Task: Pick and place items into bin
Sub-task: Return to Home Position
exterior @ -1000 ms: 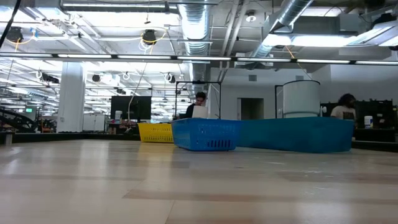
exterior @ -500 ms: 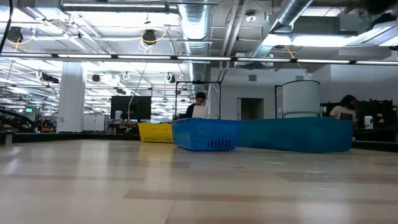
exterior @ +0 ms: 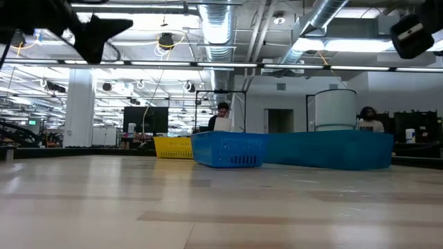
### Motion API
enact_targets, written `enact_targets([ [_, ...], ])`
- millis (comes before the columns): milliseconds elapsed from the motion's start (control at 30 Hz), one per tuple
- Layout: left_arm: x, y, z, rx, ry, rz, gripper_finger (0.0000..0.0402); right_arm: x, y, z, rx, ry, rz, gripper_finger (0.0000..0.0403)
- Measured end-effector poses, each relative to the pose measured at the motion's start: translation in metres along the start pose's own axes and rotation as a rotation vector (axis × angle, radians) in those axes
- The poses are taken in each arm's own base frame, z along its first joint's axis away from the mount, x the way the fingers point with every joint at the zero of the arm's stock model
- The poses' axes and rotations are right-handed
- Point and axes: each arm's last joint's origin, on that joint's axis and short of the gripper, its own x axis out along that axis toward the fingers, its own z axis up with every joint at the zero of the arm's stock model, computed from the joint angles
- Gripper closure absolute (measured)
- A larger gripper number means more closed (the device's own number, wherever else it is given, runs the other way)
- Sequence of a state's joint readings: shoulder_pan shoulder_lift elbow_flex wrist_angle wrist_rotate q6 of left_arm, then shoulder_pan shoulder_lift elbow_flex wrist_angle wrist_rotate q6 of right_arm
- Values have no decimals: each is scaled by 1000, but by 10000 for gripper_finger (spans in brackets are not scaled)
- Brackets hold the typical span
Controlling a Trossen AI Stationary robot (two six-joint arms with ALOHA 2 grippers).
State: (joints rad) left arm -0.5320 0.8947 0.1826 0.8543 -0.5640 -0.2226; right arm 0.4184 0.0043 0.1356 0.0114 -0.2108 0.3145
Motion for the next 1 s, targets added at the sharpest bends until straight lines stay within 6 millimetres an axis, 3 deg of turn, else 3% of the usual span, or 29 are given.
enact_targets([
  [267, -27, 21, -16, -51, -98, -1, 130, 2, -4, -10, 3, 14, -5, 232],
  [767, -46, 26, 15, 12, -273, -33, 129, 2, -5, -14, 16, 44, -15, 232],
  [1000, -54, 31, 15, 64, -233, -27, 129, 2, -6, -18, 13, 91, -31, 232],
])
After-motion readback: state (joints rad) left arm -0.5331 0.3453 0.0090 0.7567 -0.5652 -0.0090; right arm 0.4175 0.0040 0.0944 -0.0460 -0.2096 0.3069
